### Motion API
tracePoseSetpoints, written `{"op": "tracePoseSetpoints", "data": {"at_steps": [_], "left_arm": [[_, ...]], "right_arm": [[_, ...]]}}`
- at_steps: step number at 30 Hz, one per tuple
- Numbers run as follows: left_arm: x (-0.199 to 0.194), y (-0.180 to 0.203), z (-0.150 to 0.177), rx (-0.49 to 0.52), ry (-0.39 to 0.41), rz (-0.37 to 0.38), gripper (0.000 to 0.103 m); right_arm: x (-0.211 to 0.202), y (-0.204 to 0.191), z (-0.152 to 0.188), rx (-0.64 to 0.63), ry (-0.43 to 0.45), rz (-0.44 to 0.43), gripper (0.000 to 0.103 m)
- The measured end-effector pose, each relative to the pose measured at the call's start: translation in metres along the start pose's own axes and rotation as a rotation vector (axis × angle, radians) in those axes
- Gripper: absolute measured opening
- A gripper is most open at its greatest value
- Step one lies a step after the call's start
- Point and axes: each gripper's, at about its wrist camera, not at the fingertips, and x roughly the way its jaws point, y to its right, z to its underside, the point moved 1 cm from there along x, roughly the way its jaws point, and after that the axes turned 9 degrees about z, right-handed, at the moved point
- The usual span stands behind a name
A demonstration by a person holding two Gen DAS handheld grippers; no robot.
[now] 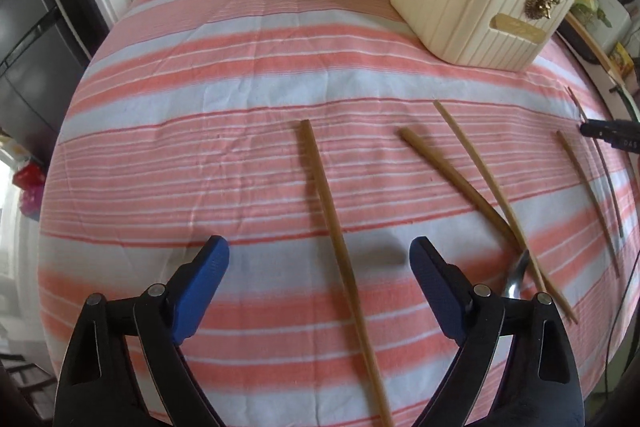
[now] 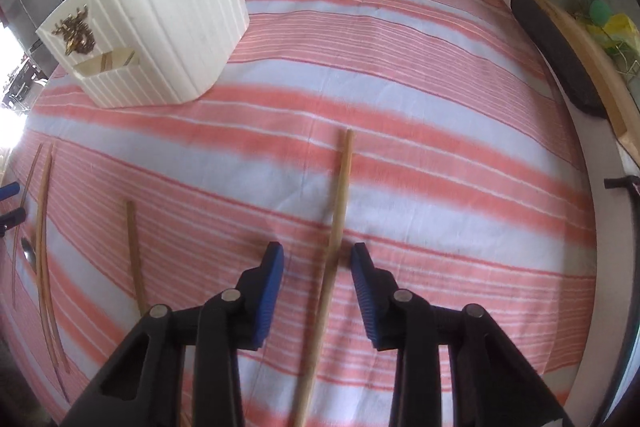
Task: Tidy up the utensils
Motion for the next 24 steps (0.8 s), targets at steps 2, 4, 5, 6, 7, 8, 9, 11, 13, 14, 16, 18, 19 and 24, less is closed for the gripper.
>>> {"op": "tracePoseSetpoints", "data": {"at_steps": [2,4,5,6,7,8,9,11,13,14,16,18,19,24], "left_arm": [[0.005,-0.004,-0.008,-0.007,-0.003,-0.01,0.09],[0.008,-0.004,-0.015,-0.001,-0.002,-0.018,0.087],[0.01,-0.003,-0.019,0.006,-0.003,-0.024,0.083],[0.011,-0.002,-0.022,0.011,-0.001,-0.027,0.08],[0.012,-0.001,-0.026,0.014,0.002,-0.028,0.072],[0.012,0.0,-0.029,0.014,0.005,-0.03,0.064],[0.013,0.001,-0.032,0.011,0.01,-0.033,0.059],[0.013,-0.001,-0.036,-0.002,0.026,-0.039,0.034],[0.012,-0.004,-0.039,-0.027,0.041,-0.022,0.008],[0.012,-0.007,-0.041,-0.043,0.046,-0.006,0.006],[0.01,-0.009,-0.041,-0.072,0.059,0.005,0.004],[-0.002,-0.007,-0.039,-0.079,0.091,0.019,0.004],[-0.012,-0.004,-0.037,-0.075,0.115,0.027,0.004],[-0.075,0.012,-0.026,-0.052,0.25,0.062,0.004]], "right_arm": [[0.005,-0.001,-0.013,0.007,-0.005,0.005,0.036],[0.008,-0.001,-0.023,0.009,-0.016,0.013,0.035],[0.01,-0.002,-0.026,0.009,-0.022,0.019,0.033],[0.011,-0.003,-0.029,0.01,-0.028,0.026,0.031],[0.012,-0.002,-0.031,0.011,-0.033,0.03,0.026],[0.012,-0.002,-0.033,0.015,-0.036,0.035,0.023],[0.013,-0.002,-0.033,0.02,-0.038,0.04,0.018],[0.014,0.002,-0.036,0.039,-0.039,0.037,0.011],[0.015,0.007,-0.038,0.068,-0.04,0.028,0.006],[0.014,0.009,-0.036,0.085,-0.038,0.019,0.006],[0.013,0.013,-0.037,0.11,-0.021,0.003,0.006],[0.003,0.016,-0.033,0.133,0.013,-0.022,0.006],[-0.005,0.018,-0.031,0.144,0.036,-0.04,0.006],[-0.069,0.018,-0.016,0.137,0.191,-0.076,0.006]]}}
